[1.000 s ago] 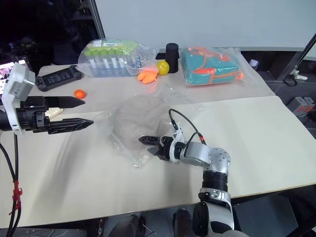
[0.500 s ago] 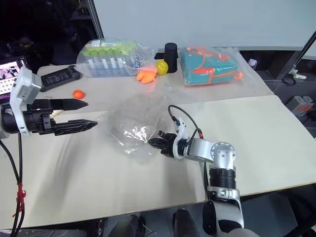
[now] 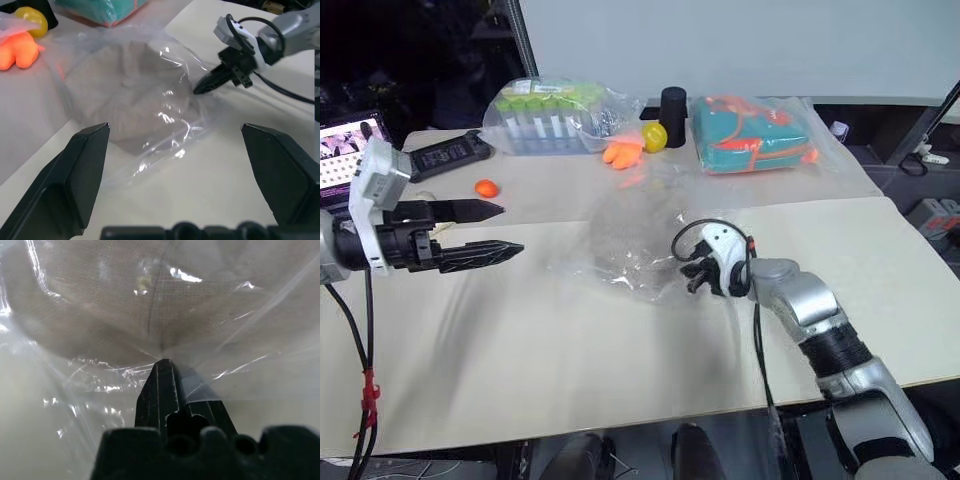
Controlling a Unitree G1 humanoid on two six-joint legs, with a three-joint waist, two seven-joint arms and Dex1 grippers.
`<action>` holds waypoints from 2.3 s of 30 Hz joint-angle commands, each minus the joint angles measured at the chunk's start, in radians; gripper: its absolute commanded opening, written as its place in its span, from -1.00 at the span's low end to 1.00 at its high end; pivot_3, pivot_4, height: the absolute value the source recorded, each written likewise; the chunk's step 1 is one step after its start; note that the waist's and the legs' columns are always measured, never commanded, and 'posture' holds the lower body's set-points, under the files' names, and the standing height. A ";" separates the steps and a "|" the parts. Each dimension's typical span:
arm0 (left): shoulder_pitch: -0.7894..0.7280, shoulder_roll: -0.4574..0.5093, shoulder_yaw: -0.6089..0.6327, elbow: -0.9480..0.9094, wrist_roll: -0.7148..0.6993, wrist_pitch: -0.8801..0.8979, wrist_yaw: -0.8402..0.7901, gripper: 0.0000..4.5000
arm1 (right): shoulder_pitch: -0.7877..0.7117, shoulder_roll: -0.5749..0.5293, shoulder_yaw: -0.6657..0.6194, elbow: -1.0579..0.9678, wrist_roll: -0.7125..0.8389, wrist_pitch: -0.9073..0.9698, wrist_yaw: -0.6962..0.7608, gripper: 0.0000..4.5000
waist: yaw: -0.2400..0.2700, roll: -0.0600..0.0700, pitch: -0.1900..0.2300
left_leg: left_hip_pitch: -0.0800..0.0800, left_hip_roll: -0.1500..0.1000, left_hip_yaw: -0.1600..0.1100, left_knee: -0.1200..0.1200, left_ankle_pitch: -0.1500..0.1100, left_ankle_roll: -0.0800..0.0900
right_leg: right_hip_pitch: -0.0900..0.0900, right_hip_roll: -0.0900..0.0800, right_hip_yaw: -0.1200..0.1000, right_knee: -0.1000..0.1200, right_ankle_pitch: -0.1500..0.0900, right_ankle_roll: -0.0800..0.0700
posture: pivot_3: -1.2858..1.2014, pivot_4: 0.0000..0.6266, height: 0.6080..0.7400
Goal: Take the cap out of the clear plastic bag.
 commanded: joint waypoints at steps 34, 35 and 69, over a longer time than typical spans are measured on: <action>-0.219 -0.111 -0.205 0.147 0.142 -0.133 -0.101 1.00 | 0.361 -0.150 -0.251 -0.776 -0.131 0.029 0.187 0.99 | 0.009 -0.002 0.001 | -0.002 0.001 0.000 0.004 0.000 0.000 | 0.001 0.000 0.000 0.000 0.001 0.001 | 0.03 -0.52 1.00; -0.221 -0.111 -0.205 0.148 0.145 -0.132 -0.103 1.00 | 0.368 -0.133 -0.225 -0.763 -0.167 0.008 0.164 0.99 | 0.011 -0.002 0.001 | -0.003 0.001 0.000 0.005 -0.001 0.000 | 0.001 0.000 0.000 0.000 0.001 0.001 | 0.03 -0.52 1.00; -0.191 -0.219 -0.116 0.007 -0.044 0.090 0.053 1.00 | 0.221 0.119 -0.223 -0.460 -0.574 -0.528 -0.200 -0.98 | 0.025 -0.002 0.000 | -0.003 0.001 0.000 0.007 -0.001 0.001 | 0.000 0.001 0.000 0.001 0.001 0.001 | 0.03 -0.52 1.00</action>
